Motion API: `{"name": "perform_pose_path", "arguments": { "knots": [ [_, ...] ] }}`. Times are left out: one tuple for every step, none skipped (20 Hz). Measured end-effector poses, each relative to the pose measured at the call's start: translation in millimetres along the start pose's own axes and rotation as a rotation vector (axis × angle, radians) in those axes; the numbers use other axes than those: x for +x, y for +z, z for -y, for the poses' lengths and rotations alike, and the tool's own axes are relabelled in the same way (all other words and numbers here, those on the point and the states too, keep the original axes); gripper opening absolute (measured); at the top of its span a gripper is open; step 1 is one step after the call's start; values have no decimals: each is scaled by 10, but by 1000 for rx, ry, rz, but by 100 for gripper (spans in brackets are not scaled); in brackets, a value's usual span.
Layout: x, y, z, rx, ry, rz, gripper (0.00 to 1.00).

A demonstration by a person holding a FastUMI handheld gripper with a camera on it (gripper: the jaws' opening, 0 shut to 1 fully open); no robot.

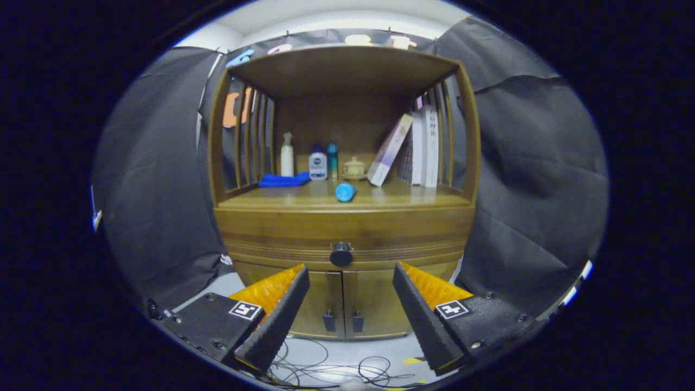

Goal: Pull open the drawer, take out the items inside it, and place them on the countertop above the cabinet.

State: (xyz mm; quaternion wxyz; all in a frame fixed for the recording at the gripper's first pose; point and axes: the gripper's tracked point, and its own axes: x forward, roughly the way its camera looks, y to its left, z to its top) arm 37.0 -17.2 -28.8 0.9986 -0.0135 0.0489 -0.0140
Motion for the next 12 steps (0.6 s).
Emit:
{"name": "perform_pose_path", "arguments": {
  "knots": [
    [-142, 71, -30, 2, 3, 24, 100],
    [-278, 147, -67, 6, 5, 50, 100],
    [-381, 197, -92, 5, 2, 70, 100],
    [-497, 237, -139, -2, 8, 92, 100],
    [-604, 251, -205, -8, 21, 105, 100],
    [-697, 281, -238, -7, 26, 122, 100],
    [-780, 317, -257, -4, 28, 139, 100],
    [-796, 321, -281, -1, 30, 153, 100],
    [-831, 339, -288, -3, 31, 160, 100],
    [-868, 346, -291, -6, 28, 163, 100],
    [-920, 347, -286, -16, 25, 165, 100],
    [-943, 347, -265, -27, 14, 169, 100]
  ]
}}
